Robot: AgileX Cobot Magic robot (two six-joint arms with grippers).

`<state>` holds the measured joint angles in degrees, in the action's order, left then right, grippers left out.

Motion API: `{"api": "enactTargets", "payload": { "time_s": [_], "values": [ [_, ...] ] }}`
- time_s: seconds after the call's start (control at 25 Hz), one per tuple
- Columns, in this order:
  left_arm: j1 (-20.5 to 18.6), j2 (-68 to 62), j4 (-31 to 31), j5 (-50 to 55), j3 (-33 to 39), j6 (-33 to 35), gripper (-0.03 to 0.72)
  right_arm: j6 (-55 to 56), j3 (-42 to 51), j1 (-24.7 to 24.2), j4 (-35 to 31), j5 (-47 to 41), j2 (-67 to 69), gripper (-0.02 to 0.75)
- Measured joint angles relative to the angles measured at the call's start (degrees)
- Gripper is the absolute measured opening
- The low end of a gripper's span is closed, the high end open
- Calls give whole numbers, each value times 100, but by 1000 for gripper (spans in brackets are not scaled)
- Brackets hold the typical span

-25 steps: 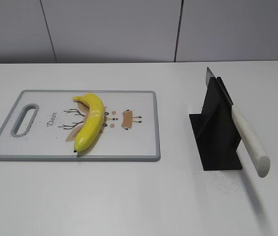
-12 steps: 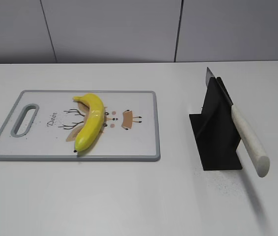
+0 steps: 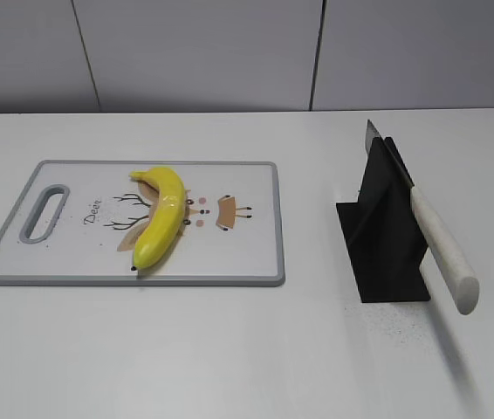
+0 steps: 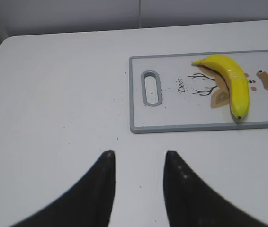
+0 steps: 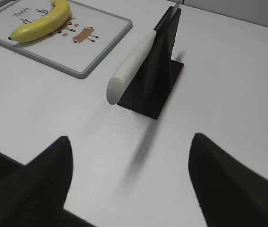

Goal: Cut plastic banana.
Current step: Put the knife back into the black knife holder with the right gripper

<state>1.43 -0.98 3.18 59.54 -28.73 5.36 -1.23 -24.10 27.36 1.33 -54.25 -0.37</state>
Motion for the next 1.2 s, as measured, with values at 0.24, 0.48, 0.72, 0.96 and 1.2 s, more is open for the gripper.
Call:
{"api": "enactTargets", "payload": {
  "time_s": [0.24,0.48,0.72,0.96,1.2],
  "values": [
    [0,0,0,0,0,0,286,-2,2,-88,-11,11,0,592],
    [0,0,0,0,0,0,262,-2,7,-983,-57,11,0,592],
    [0,0,0,0,0,0,243,-2,7,-1759,-63,11,0,592],
    [0,0,0,0,0,0,243,-2,7,-1967,-69,11,0,592],
    [0,0,0,0,0,0,242,-2,7,-1967,-69,11,0,592]
  ]
}}
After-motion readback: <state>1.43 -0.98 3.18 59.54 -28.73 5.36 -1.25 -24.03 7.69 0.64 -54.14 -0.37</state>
